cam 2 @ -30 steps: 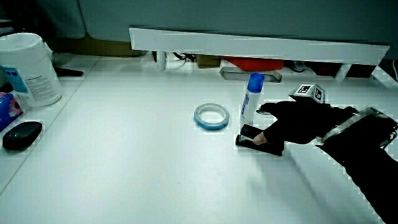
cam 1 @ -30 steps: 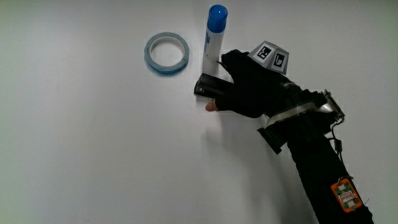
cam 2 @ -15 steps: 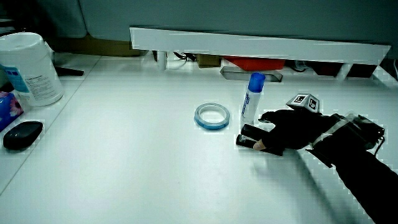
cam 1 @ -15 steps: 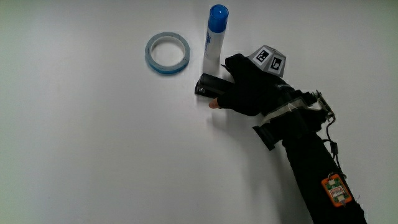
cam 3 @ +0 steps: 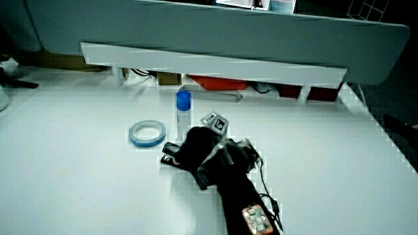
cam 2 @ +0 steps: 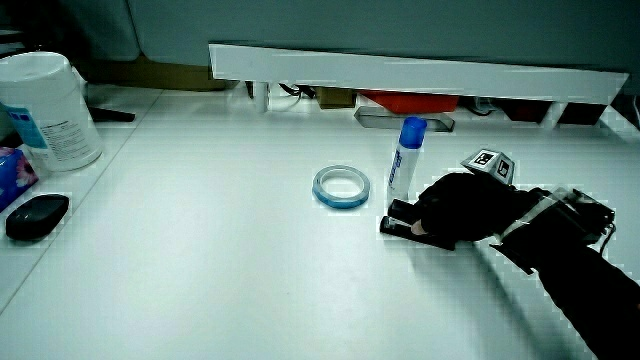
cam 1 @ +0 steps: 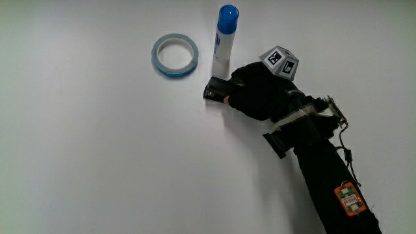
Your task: Pick stapper
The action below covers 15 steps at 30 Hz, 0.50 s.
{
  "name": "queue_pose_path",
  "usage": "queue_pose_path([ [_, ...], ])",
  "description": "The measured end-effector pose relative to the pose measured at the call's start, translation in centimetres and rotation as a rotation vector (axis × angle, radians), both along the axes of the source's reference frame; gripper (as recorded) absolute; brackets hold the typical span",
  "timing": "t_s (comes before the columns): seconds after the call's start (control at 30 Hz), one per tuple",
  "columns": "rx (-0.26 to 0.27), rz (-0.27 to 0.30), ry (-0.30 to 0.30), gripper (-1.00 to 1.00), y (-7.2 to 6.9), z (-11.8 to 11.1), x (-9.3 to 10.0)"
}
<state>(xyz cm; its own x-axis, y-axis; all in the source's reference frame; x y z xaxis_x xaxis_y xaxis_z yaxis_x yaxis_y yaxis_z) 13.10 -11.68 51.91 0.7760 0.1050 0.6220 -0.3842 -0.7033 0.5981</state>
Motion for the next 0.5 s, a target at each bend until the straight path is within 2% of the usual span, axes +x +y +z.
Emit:
queue_pose_path([
  [0.07, 0.006, -0.003, 0.0, 1.0, 0.06, -0.14, -0.05],
  [0.27, 0.026, -0.002, -0.014, 1.0, 0.2, -0.37, -0.12],
  [0.3, 0.017, 0.0, -0.01, 1.0, 0.18, -0.11, -0.05],
  [0.5, 0.047, -0.007, -0.027, 1.0, 0.27, -0.63, 0.04],
])
